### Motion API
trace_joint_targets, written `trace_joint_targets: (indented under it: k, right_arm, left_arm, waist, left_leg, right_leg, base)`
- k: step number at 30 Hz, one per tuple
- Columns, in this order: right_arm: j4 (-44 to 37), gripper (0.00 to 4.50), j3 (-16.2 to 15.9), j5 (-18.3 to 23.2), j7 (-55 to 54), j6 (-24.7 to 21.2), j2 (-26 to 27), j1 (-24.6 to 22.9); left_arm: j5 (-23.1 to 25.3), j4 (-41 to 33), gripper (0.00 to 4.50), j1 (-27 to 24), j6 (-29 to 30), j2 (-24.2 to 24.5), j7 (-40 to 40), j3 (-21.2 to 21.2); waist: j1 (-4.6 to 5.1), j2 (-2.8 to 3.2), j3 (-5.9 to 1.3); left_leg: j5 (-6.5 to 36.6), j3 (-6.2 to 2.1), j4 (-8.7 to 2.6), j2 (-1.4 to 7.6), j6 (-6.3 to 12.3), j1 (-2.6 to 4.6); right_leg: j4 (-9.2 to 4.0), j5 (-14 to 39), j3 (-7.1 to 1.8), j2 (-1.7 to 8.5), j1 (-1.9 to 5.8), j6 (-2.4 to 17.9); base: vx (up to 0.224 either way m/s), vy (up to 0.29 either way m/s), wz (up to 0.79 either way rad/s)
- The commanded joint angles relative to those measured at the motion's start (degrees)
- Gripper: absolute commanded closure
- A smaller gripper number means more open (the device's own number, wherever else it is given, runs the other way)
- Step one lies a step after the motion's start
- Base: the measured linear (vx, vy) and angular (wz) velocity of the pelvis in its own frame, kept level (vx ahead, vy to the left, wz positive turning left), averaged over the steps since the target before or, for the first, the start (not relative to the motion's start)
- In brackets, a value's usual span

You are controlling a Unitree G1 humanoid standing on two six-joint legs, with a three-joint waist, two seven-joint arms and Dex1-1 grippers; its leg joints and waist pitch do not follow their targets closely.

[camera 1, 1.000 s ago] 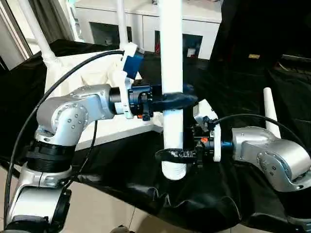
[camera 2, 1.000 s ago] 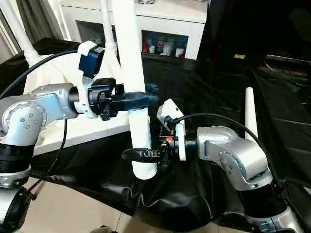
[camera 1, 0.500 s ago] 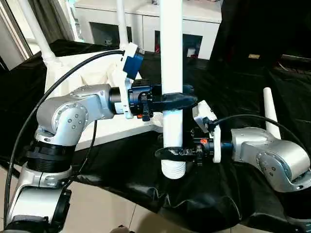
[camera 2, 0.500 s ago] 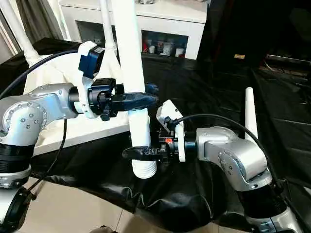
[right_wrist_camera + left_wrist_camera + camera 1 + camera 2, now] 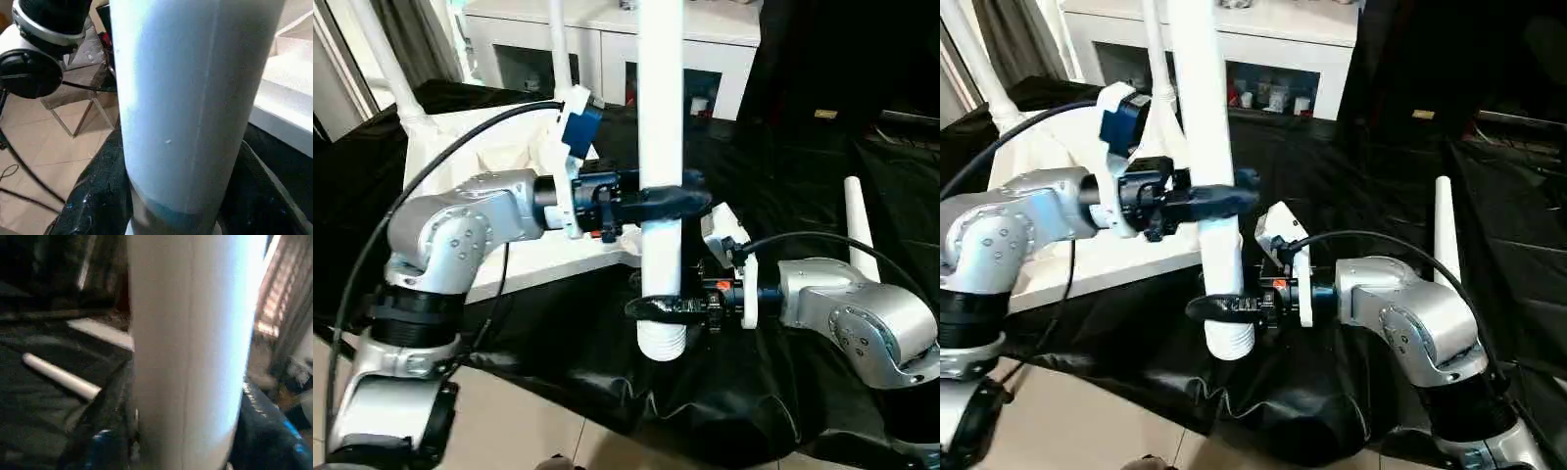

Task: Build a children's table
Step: Pick table leg

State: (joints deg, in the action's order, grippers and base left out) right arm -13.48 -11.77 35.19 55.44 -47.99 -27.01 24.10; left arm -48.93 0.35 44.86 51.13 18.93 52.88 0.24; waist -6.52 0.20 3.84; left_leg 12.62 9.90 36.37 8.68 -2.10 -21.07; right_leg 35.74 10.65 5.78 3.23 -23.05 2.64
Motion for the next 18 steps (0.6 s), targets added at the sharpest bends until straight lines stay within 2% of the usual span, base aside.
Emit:
trace_joint_targets:
  k: [1,2,4,5,6,7,9,10,12,13,14,15,16,18]
  right_arm:
    - [-1.0,2.64,0.3,-0.1,-0.4,0.4,0.1,-0.2]
    - [-1.1,2.64,0.5,0.0,-0.7,0.5,0.3,-0.3]
    - [-1.1,2.64,0.6,0.0,-0.8,0.5,0.4,-0.4]
    - [-1.1,2.64,1.1,0.3,-1.3,0.7,0.8,-0.4]
    - [-1.1,2.64,1.2,0.3,-1.4,0.7,0.9,-0.4]
    - [-1.2,2.64,1.4,0.4,-1.6,0.8,1.0,-0.4]
    - [-1.3,2.64,2.2,0.9,-2.6,0.9,1.6,-0.6]
    - [-1.3,2.64,2.2,0.9,-2.6,0.9,1.6,-0.6]
    - [-1.3,2.64,3.2,1.5,-3.3,0.9,2.4,-0.8]
    - [-1.2,2.64,3.9,2.0,-3.9,0.9,3.0,-0.9]
    - [-1.2,2.64,4.3,2.2,-4.3,0.9,3.4,-1.0]
    - [-1.1,2.64,4.8,2.6,-4.7,1.0,3.8,-1.0]
    - [-1.1,2.64,4.9,2.6,-4.8,1.0,3.9,-1.0]
    - [-0.9,2.64,6.2,3.5,-6.3,1.3,5.3,-1.0]
  left_arm:
    - [-2.6,0.5,1.64,1.8,0.8,-0.7,-2.0,3.1]
    - [-3.6,1.3,1.55,2.2,0.9,-1.4,-3.3,4.6]
    - [-3.9,1.7,1.45,2.3,0.8,-1.8,-4.0,5.1]
    - [-3.4,1.8,1.33,2.0,-2.1,-2.9,-4.5,6.1]
    - [-3.5,1.8,1.33,1.9,-2.5,-3.1,-4.6,6.4]
    - [-3.8,1.8,1.10,1.8,-3.5,-3.8,-5.1,7.1]
    - [-5.0,1.4,1.06,1.0,-8.0,-7.9,-8.3,10.6]
    - [-5.0,1.4,0.99,1.0,-8.0,-7.9,-8.3,10.6]
    - [-10.5,2.2,0.76,1.1,-10.7,-12.9,-13.0,16.0]
    - [-15.7,2.8,0.71,1.2,-11.8,-15.8,-15.7,19.8]
    - [-18.8,2.8,0.71,1.0,-12.0,-17.0,-16.5,21.4]
    - [-21.6,2.7,0.71,0.7,-12.3,-18.1,-17.3,22.7]
    - [-22.1,2.6,0.71,0.6,-12.4,-18.3,-17.4,22.9]
    - [-27.5,1.3,0.71,-0.9,-13.3,-20.9,-18.4,24.9]
  waist:
    - [-0.30,0.68,-4.56]
    - [-0.25,0.50,-4.58]
    - [-0.28,0.55,-4.55]
    - [-0.32,0.56,-4.55]
    - [-0.33,0.78,-4.52]
    - [-0.33,0.71,-4.53]
    - [-0.40,0.63,-4.58]
    - [-0.41,0.62,-4.61]
    - [-0.58,0.52,-4.77]
    - [-0.65,0.46,-4.75]
    - [-0.82,0.41,-4.79]
    - [-0.73,0.31,-4.73]
    - [-0.73,0.34,-4.70]
    - [-0.78,0.38,-4.57]
  left_leg:
    - [3.2,-2.12,-4.11,4.42,0.91,0.16]
    - [2.9,-2.10,-4.06,4.40,1.06,0.11]
    - [3.0,-2.08,-4.01,4.33,1.23,0.03]
    - [2.7,-2.10,-4.05,4.29,1.59,-0.01]
    - [2.8,-2.09,-4.05,4.31,1.57,0.03]
    - [2.8,-2.08,-4.02,4.31,1.62,0.03]
    - [3.1,-2.15,-4.09,4.40,1.51,0.01]
    - [3.0,-2.14,-4.05,4.42,1.46,-0.02]
    - [2.9,-2.04,-3.84,4.42,1.46,-0.19]
    - [2.9,-2.01,-3.72,4.36,1.73,-0.36]
    - [3.0,-2.07,-3.75,4.32,1.93,-0.30]
    - [2.8,-2.10,-3.87,4.26,2.13,-0.43]
    - [2.9,-2.10,-3.89,4.25,2.20,-0.40]
    - [2.8,-1.98,-3.89,4.15,2.57,-0.30]
  right_leg:
    - [-4.51,11.5,-4.14,6.19,4.07,9.0]
    - [-4.53,10.9,-4.11,6.16,4.11,9.2]
    - [-4.54,11.1,-4.09,6.17,4.14,9.2]
    - [-4.69,12.1,-4.10,6.11,4.10,8.4]
    - [-4.75,12.5,-4.07,6.11,4.06,8.3]
    - [-4.91,12.8,-4.04,6.11,4.06,8.1]
    - [-4.91,13.2,-4.02,6.13,4.12,7.7]
    - [-4.86,12.9,-4.02,6.15,4.17,7.8]
    - [-4.77,11.5,-4.00,6.37,4.41,9.1]
    - [-4.74,10.7,-3.95,6.36,4.43,9.8]
    - [-4.83,11.0,-3.88,6.38,4.39,9.9]
    - [-4.79,11.1,-3.84,6.22,4.41,9.6]
    - [-4.80,11.5,-3.80,6.16,4.37,9.3]
    - [-5.15,13.8,-3.75,6.17,4.17,8.0]
  base:
    - [0.000,0.000,0.00]
    - [0.000,0.000,0.00]
    - [0.000,0.000,0.00]
    - [0.000,0.000,0.00]
    - [0.000,0.000,0.00]
    - [0.000,0.000,0.00]
    - [0.000,0.000,0.00]
    - [0.000,0.000,0.00]
    - [0.000,0.000,0.00]
    - [0.000,0.000,0.00]
    - [0.000,0.000,0.00]
    - [0.000,0.000,0.00]
    - [0.000,0.000,0.00]
    - [0.000,0.000,0.00]
